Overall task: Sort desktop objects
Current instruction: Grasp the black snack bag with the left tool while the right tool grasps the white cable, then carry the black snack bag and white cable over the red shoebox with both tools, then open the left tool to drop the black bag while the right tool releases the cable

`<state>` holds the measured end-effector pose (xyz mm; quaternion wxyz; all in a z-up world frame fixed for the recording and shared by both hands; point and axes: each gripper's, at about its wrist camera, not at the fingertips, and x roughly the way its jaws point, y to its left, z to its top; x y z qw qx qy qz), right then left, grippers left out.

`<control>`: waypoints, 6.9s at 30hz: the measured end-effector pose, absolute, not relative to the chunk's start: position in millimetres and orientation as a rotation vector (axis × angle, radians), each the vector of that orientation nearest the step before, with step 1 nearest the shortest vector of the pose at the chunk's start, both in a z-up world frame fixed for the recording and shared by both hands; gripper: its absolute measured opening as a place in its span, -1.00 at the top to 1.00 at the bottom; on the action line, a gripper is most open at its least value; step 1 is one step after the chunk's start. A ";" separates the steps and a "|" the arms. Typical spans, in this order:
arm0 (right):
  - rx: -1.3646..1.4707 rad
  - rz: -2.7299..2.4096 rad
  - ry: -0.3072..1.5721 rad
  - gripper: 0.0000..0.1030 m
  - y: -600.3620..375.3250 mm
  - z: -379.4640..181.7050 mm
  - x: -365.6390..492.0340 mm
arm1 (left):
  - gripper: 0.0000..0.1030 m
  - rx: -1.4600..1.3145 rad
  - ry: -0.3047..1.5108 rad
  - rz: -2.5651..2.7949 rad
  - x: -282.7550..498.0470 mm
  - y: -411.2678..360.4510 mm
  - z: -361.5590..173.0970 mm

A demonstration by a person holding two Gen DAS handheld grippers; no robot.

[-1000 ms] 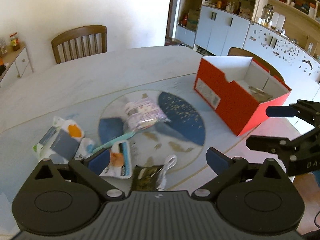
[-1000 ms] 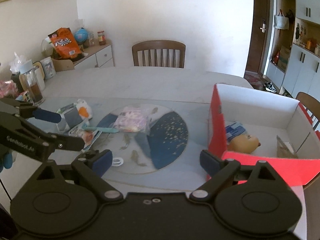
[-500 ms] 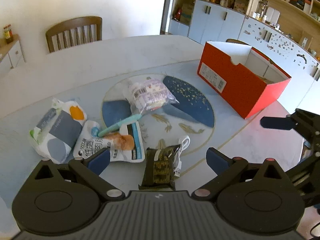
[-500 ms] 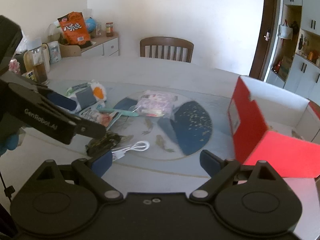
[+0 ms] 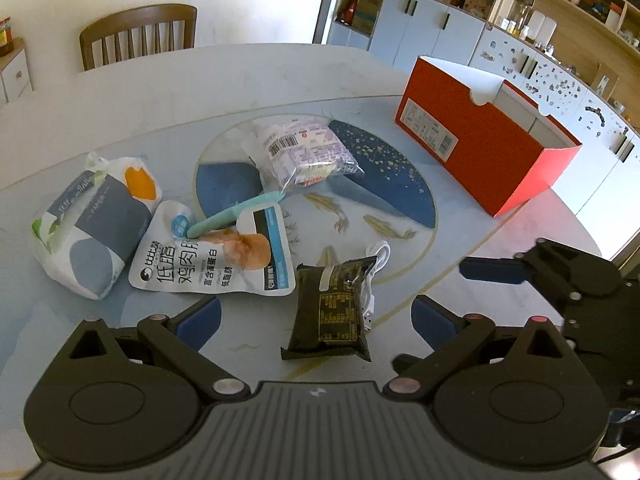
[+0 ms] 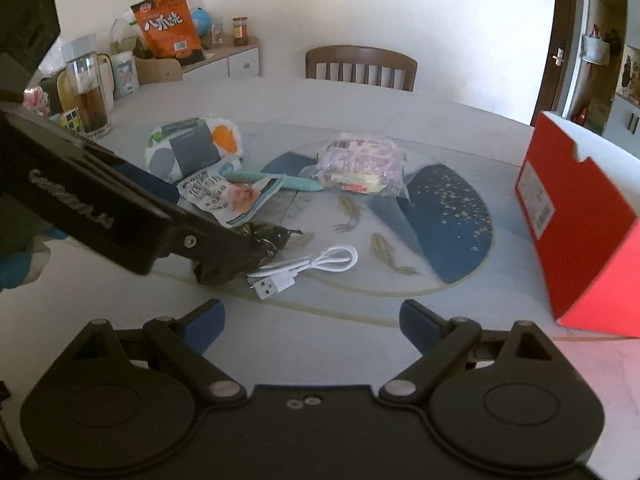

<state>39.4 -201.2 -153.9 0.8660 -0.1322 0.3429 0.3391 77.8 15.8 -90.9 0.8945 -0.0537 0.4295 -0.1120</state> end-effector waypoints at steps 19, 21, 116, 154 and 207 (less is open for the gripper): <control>-0.263 0.766 0.678 -0.81 -184.1 -175.0 75.0 | -0.72 -0.230 0.933 -0.223 90.5 23.4 -109.8; -0.267 0.781 0.671 -0.75 -183.8 -175.2 76.7 | -0.66 -0.237 0.930 -0.223 92.3 24.4 -110.3; -0.127 0.608 0.696 -0.48 -429.0 -33.7 184.9 | 0.36 -0.092 0.712 -0.416 195.4 -202.9 26.5; -0.179 0.577 1.106 -0.48 -446.7 -80.0 283.4 | 0.36 0.257 0.911 -0.531 342.2 -296.0 -17.2; -0.101 0.557 1.266 -0.61 -456.4 -106.0 316.7 | -0.22 0.319 1.020 -0.486 370.8 -331.5 -60.2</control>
